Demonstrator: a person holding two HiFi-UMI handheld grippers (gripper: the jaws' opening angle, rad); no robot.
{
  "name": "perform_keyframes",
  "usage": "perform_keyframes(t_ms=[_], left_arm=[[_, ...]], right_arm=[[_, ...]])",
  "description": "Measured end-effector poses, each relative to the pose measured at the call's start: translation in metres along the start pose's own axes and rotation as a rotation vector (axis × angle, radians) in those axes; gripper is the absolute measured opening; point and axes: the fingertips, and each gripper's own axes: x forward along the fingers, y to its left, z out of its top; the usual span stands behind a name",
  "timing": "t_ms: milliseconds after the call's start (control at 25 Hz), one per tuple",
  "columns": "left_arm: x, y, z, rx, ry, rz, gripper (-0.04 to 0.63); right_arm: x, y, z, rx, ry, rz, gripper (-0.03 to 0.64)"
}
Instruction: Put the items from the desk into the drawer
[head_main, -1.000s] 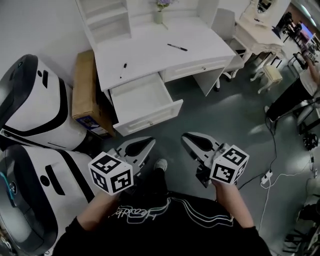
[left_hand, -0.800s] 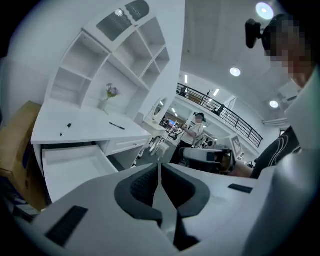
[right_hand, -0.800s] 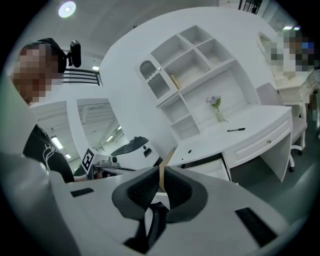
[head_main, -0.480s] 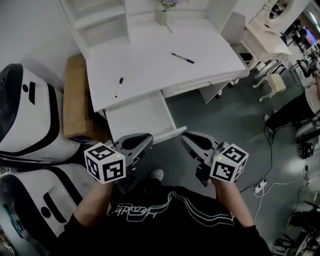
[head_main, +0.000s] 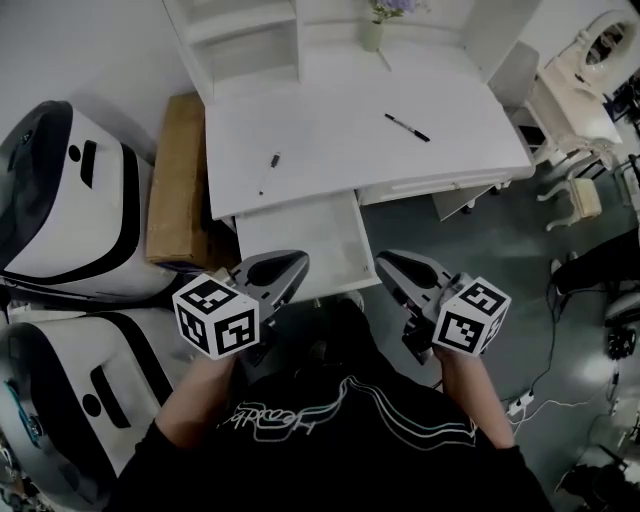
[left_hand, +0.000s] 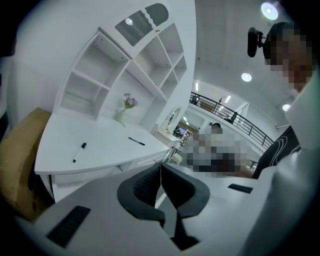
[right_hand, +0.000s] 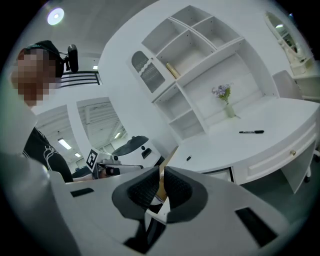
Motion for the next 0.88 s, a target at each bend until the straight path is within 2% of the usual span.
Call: perform_keyframes(t_ms=[200, 480, 560, 880], left_arm=[[0.015, 0.024, 0.025, 0.029, -0.043, 0.107, 0.023], [0.047, 0.077, 0.052, 0.041, -0.046, 0.286, 0.037], [0.055, 0.095, 0.057, 0.061, -0.03, 0.341, 0.099], [0.073, 0.17, 0.061, 0.099, 0.062, 0.498, 0.16]], right_arm=[[0.026, -0.027, 0.024, -0.001, 0.04, 0.073, 0.057], [0.059, -0.078, 0.049, 0.015, 0.101, 0.147, 0.057], [0.068, -0.093, 0.057, 0.019, 0.112, 0.154, 0.057], [0.1, -0.142, 0.064, 0.081, 0.138, 0.144, 0.057]])
